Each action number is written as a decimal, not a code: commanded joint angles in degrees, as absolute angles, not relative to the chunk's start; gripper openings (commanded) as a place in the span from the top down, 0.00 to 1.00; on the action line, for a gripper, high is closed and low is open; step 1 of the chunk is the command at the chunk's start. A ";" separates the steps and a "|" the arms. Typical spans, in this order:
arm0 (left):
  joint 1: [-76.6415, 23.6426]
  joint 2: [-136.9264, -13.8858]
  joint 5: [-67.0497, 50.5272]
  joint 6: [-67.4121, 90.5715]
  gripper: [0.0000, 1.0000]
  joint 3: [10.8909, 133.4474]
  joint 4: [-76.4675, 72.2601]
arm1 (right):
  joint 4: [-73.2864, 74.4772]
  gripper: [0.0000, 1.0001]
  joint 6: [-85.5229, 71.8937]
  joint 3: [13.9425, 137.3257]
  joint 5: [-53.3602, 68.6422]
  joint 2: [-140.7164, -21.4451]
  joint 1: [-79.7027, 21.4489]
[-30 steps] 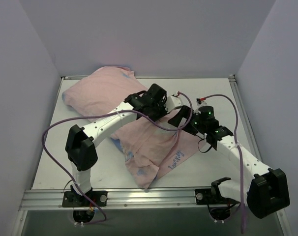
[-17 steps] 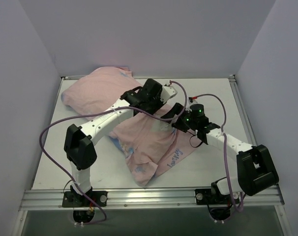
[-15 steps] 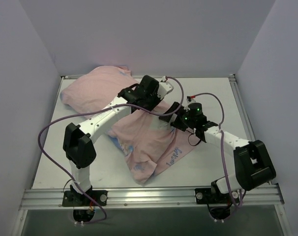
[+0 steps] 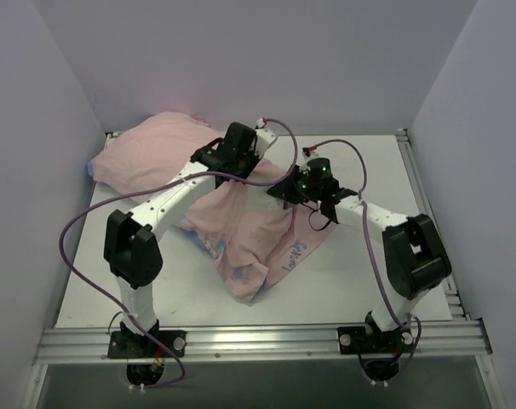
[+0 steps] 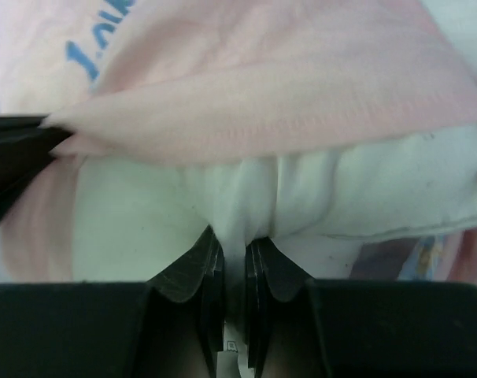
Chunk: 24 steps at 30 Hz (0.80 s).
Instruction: Remove the pillowcase from the pillow
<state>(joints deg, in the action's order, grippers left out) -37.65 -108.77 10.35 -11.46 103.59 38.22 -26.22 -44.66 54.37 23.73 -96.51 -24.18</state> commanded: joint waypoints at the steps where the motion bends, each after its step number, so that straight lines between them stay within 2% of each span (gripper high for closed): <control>1: -31.66 -110.04 15.90 -13.18 0.98 101.34 33.84 | -15.76 1.00 -37.01 63.79 21.53 -87.31 -24.87; 4: -27.09 -111.53 16.17 -12.57 0.98 103.69 34.80 | -12.84 1.00 -35.60 65.75 23.02 -79.38 -24.79; 12: -17.94 -117.06 17.83 -12.56 0.98 113.90 39.28 | -7.74 1.00 -35.16 49.94 23.29 -63.83 -23.03; 16: -16.61 -117.86 16.80 -16.95 0.98 108.83 36.13 | -8.53 1.00 -34.37 46.77 22.59 -63.72 -21.36; 20: -18.28 -113.57 8.36 -17.49 0.98 101.00 34.11 | -6.59 1.00 -31.38 50.53 20.74 -69.16 -21.36; 21: -18.98 -113.03 8.26 -17.32 0.98 99.42 34.01 | -7.37 0.92 -31.20 51.49 20.74 -71.26 -21.10; 23: -19.25 -112.50 8.52 -17.58 0.98 98.79 34.01 | -8.17 0.67 -30.85 54.91 21.00 -73.99 -20.31; 24: -19.16 -112.50 8.70 -18.01 0.98 98.53 34.01 | -9.48 0.44 -31.11 56.06 21.61 -77.48 -19.78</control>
